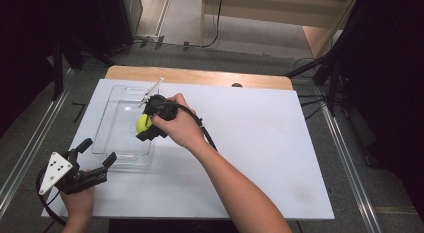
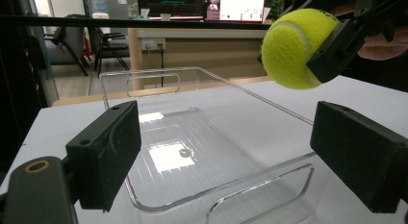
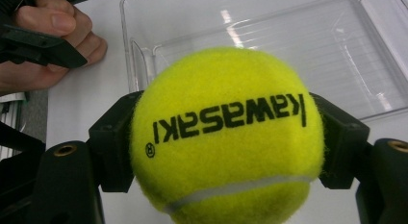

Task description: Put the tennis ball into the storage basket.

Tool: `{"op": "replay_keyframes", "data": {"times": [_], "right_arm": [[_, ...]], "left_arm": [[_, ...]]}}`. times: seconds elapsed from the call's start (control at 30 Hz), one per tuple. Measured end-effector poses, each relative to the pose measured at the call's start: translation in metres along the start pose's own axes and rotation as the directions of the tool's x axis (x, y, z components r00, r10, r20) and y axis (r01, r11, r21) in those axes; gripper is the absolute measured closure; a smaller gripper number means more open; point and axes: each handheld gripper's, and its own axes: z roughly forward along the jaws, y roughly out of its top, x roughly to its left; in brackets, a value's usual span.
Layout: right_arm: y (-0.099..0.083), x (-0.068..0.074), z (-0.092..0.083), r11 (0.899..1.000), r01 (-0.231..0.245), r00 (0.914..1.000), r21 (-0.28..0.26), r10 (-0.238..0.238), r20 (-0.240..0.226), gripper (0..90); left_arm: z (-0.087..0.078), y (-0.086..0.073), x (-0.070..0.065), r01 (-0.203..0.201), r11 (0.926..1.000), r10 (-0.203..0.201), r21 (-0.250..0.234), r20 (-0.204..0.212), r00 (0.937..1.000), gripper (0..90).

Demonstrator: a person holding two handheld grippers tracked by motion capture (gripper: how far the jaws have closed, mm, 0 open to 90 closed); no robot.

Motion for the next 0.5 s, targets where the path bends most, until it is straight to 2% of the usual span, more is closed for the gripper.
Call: {"op": "replay_keyframes", "data": {"times": [0.23,0.3,0.5], "right_arm": [[0.003,0.003,0.007,1.0,0.023,0.9996,-0.001,-0.023,-0.013,23.3],[0.004,0.005,0.008,1.0,0.012,0.9999,0.011,-0.012,-0.012,23.3],[0.006,0.006,0.014,1.0,0.021,0.9996,0.014,-0.021,-0.02,23.3]], "left_arm": [[0.0,0.0,0.0,-0.001,1.0,0.001,0.0,0.0,1.0,11.1],[0.0,0.0,0.0,0.0,1.0,0.0,0.0,0.0,1.0,11.1],[0.0,0.0,0.0,0.001,1.0,-0.001,0.0,0.0,1.0,11.1]]}}
